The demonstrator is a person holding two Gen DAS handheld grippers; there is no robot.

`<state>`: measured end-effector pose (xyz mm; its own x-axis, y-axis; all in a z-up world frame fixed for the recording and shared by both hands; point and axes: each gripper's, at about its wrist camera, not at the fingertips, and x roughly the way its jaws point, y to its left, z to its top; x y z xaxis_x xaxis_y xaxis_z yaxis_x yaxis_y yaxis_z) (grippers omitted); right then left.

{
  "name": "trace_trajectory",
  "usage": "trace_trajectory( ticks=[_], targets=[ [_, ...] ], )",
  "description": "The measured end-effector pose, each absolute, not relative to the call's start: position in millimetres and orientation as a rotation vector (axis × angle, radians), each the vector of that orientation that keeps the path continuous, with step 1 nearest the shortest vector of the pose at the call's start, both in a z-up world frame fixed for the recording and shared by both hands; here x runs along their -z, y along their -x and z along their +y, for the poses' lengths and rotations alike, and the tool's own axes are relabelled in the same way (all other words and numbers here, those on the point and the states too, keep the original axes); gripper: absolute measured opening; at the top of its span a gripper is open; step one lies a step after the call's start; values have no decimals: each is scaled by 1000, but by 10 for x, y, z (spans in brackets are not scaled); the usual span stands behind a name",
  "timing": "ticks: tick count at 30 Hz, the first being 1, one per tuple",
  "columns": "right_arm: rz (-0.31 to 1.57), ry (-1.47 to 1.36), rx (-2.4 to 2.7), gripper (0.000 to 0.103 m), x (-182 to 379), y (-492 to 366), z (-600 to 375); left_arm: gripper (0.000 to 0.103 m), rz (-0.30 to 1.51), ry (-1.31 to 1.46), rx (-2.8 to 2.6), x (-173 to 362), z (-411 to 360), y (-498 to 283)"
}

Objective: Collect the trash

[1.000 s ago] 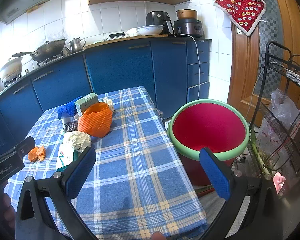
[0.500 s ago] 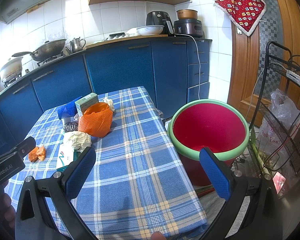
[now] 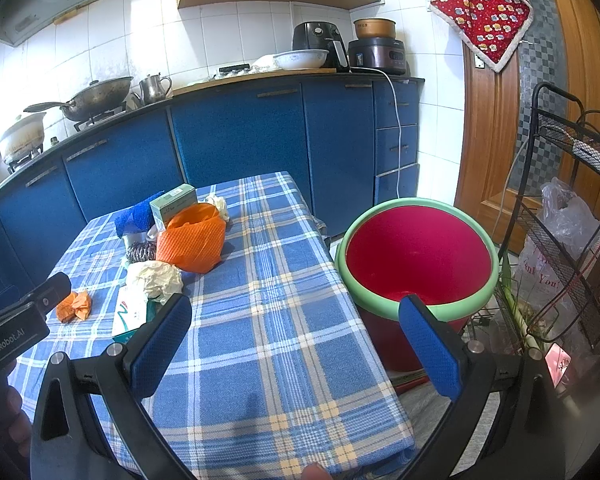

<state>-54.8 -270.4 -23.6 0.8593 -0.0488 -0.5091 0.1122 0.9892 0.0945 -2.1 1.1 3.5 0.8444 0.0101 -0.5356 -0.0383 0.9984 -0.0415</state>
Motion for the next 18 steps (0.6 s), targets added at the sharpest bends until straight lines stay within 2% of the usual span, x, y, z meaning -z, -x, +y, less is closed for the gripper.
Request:
trace_trajectory(
  ticks=[18],
  targets=[
    [534, -123, 86, 102, 244, 546, -2719, 103, 575, 52, -22, 26, -22, 17]
  ],
)
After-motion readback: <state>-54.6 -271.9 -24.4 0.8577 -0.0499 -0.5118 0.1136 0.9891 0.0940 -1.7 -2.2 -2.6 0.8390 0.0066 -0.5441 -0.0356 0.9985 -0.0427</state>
